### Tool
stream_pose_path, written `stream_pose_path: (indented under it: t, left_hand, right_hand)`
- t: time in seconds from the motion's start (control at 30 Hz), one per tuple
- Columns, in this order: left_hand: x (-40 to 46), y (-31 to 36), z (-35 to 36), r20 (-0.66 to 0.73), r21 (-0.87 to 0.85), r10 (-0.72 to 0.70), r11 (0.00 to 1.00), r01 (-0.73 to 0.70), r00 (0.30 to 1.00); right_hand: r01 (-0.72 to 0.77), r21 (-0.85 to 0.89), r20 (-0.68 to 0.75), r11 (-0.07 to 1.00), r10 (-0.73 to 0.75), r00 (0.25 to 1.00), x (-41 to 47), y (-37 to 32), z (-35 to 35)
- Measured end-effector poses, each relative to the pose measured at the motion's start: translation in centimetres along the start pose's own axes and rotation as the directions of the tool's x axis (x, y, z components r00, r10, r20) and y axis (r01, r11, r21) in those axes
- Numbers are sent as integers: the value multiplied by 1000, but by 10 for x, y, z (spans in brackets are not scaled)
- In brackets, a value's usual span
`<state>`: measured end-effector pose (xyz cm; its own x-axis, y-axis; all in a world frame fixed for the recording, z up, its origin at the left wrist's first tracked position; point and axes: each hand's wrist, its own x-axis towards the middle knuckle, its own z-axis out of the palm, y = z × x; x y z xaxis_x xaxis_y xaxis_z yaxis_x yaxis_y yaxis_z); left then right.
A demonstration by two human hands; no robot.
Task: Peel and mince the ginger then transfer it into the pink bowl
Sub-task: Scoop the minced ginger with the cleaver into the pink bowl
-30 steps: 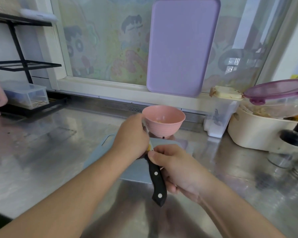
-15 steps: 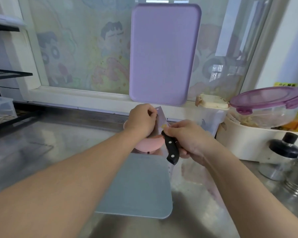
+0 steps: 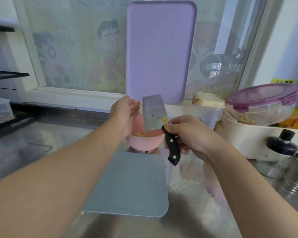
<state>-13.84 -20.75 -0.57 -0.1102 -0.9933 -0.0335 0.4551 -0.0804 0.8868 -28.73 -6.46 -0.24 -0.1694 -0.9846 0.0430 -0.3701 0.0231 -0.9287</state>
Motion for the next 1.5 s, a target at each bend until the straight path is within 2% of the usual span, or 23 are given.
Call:
stream_pose_path:
  t: [0.1, 0.2, 0.27, 0.37, 0.47, 0.6, 0.7, 0.8, 0.9, 1.0, 1.13, 1.23, 1.33, 1.43, 1.5]
  left_hand:
    - [12, 8, 0, -19, -303, -88, 950, 78, 996]
    - [19, 15, 7, -20, -466, -130, 878, 106, 991]
    - [15, 16, 14, -20, -452, -154, 883, 128, 988]
    - [9, 12, 22, 9, -293, -162, 943, 158, 987]
    - [3, 7, 21, 107, -196, -151, 966, 169, 983]
    - [8, 4, 17, 108, -153, -153, 974, 168, 982]
    - [10, -1, 13, 96, -96, -225, 968, 234, 970]
    - [2, -3, 13, 155, 16, -289, 957, 290, 945]
    - [-2, -4, 12, 124, 63, -285, 958, 280, 950]
    - [1, -5, 12, 54, -16, -260, 965, 261, 964]
    - [8, -4, 11, 32, -97, -224, 969, 226, 974]
    - [9, -4, 5, 117, -101, -264, 956, 276, 957]
    - [0, 1, 9, 161, -153, -244, 951, 268, 956]
    - [-1, 6, 12, 80, -278, -166, 943, 182, 983]
    - [0, 11, 8, 22, -264, -127, 956, 129, 992]
  right_hand:
    - [31, -22, 15, 999, -30, 999, -4, -5, -1]
    - [38, -72, 9, 997, -37, 999, -4, -5, -5]
    - [33, -78, 29, 996, -31, 999, -3, -5, -6]
    - [16, -82, 47, 996, -12, 999, -2, -5, -6]
    - [-24, -156, -16, 987, 22, 1000, -2, -5, -12]
    - [-42, -183, -76, 982, 28, 997, -4, -7, -17]
    - [3, -103, -43, 995, -7, 999, -7, -13, -15]
    - [34, -45, 17, 998, -33, 999, -11, -18, -9]
    - [16, -54, 49, 998, -13, 999, -11, -16, -4]
    - [-34, -175, -2, 984, 34, 999, -9, -12, -5]
    - [-29, -129, -27, 991, 26, 999, -8, -13, -8]
    - [3, -64, 30, 998, -2, 1000, -8, -16, -5]
    - [-24, -96, 54, 995, 30, 998, -9, -15, 0]
    - [-61, -150, -10, 987, 60, 998, -5, -10, -1]
    - [-80, -155, -70, 985, 70, 995, -3, -9, -3]
